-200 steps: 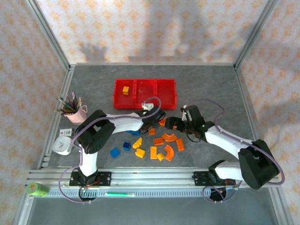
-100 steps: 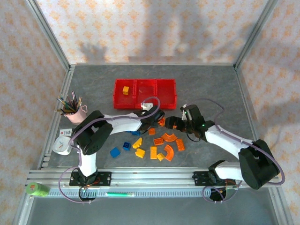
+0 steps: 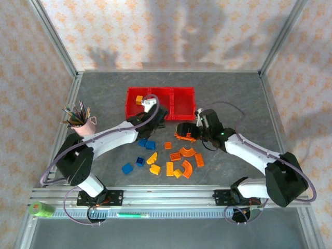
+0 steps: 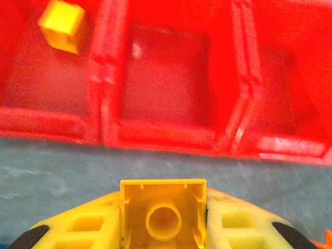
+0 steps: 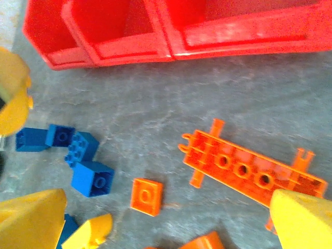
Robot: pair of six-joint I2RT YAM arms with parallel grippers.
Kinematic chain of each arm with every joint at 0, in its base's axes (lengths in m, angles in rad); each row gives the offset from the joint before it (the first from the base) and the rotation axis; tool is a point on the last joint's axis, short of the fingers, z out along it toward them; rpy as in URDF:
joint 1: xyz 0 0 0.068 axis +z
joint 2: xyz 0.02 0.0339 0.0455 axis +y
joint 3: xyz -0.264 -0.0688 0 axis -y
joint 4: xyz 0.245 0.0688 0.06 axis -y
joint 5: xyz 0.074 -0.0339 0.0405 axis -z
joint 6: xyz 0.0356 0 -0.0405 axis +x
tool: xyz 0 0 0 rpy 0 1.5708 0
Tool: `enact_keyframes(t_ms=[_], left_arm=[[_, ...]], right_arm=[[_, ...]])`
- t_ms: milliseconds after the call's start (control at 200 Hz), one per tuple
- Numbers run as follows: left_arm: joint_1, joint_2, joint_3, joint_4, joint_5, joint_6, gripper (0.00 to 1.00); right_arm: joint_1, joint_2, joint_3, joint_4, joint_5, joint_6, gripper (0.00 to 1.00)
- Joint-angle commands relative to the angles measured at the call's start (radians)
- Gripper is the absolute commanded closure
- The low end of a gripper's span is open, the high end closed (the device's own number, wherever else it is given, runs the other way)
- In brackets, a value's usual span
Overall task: Sort the legos into containers by color
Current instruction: Place the lego in the container.
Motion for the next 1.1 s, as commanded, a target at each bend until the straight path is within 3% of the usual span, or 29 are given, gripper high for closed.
enact_keyframes(t_ms=[0,230,430,756,971,1091], left_arm=[[0.087,-0.03,0.012,-0.036,-0.049,0.102,0.71],[0.251,0.05,0.093,0.0,-0.018,0.224,0.71],[0.33,0.209,0.229,-0.017,0.025,0.282,0.71],[0.348,0.424,0.395,-0.104,0.022,0.317,0.66],[0.348,0.411,0.416,-0.145,0.027,0.323,0.51],[0.348,0.359,0.393,-0.15,0.05,0.314,0.49]], right_arm=[[0.033,0.042,0.053,0.065,0.017,0.035,0.0],[0.053,0.141,0.134,0.108,0.035,0.065,0.0],[0.053,0.185,0.178,0.101,0.058,0.059,0.0],[0.053,0.217,0.207,0.082,0.068,0.047,0.0],[0.053,0.205,0.221,0.065,0.075,0.036,0.0],[0.053,0.191,0.222,0.047,0.089,0.026,0.0]])
